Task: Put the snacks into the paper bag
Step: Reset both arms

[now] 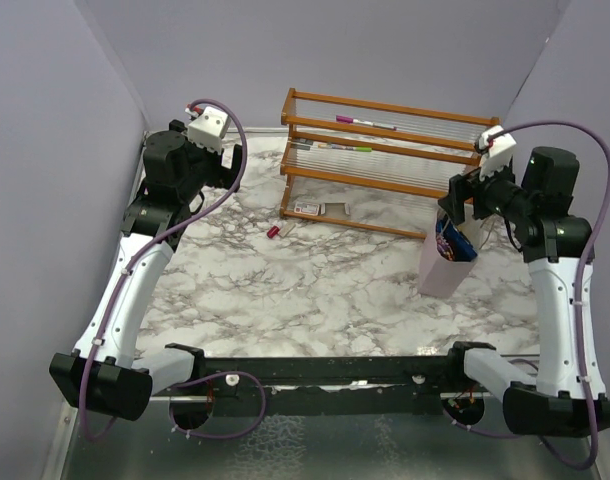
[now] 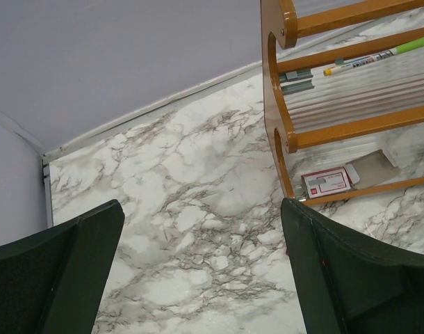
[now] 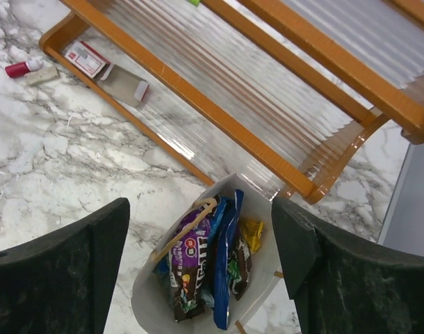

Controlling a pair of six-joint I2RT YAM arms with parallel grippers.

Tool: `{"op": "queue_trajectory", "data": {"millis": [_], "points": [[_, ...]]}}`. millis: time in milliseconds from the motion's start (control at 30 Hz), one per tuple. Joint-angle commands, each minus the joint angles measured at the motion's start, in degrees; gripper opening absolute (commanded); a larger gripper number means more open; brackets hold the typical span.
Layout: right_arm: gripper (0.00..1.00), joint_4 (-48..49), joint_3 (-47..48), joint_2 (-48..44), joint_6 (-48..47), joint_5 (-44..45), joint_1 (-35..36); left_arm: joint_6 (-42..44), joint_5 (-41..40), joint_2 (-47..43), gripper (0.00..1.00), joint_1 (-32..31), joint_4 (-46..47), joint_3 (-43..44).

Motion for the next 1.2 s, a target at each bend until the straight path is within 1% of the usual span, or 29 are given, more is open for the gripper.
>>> {"op": "queue_trajectory", "data": {"millis": [0, 233, 333, 533, 1167], "points": [[0.85, 3.4, 1.3, -3.4, 1.9, 0.4, 0.2, -0.3, -0.4, -0.6, 0.99, 0.2, 2.4, -0.6], [0.91, 9.8, -1.6, -6.8, 3.1, 12.4, 0.1, -1.5, -5.0, -1.1, 0.99, 0.2, 3.7, -1.0], [0.93, 13.7, -2.9, -8.1, 3.6, 15.3, 0.1, -2.1, -6.9, -1.0, 0.99, 0.3, 4.1, -0.9], [0.96, 16.6, -4.1, -9.1, 3.9, 17.1, 0.1, -2.3, -8.3, -0.9, 0.99, 0.2, 4.0, -0.8], [1.0, 16.8, -5.8, -10.9, 3.9, 17.3, 0.0, -2.2, -8.4, -0.8, 0.99, 0.3, 3.9, -1.0]]}}
